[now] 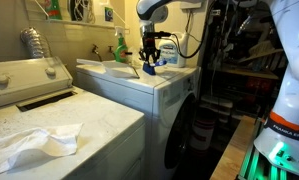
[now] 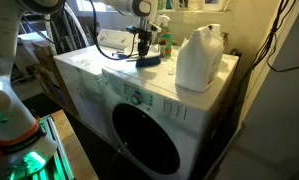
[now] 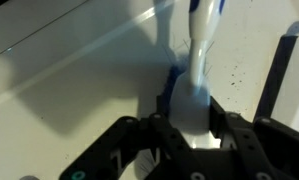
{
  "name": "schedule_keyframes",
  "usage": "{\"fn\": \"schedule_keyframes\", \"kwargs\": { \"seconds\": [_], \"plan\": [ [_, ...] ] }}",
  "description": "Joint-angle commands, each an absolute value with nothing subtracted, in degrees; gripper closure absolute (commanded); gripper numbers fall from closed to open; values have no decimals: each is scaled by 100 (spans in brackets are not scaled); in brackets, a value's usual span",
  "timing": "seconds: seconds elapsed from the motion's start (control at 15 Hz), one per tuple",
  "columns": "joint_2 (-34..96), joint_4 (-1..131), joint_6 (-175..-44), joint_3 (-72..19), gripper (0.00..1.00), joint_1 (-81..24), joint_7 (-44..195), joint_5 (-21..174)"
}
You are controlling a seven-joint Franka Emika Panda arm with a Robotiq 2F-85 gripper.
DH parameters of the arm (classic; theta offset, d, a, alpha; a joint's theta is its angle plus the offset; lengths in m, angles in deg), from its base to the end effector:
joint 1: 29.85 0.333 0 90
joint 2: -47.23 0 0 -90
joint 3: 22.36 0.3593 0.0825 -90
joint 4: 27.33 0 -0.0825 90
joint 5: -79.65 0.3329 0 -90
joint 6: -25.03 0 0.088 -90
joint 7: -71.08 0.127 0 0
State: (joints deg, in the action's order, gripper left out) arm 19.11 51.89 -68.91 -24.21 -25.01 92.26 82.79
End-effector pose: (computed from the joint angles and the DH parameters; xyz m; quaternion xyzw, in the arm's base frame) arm 0.6392 0.0442 0.4468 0.9799 -0.1610 -0.1179 0.0057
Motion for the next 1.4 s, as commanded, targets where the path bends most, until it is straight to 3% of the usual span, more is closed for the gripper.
{"fn": "schedule_keyframes", "kwargs": {
  "seconds": [0.0,1.33],
  "plan": [
    [1579,4772,-6556,-2330,84,-2494,9137,8291],
    [1250,3966,-6429,-2159,84,-2130,9167,8224]
  ]
}}
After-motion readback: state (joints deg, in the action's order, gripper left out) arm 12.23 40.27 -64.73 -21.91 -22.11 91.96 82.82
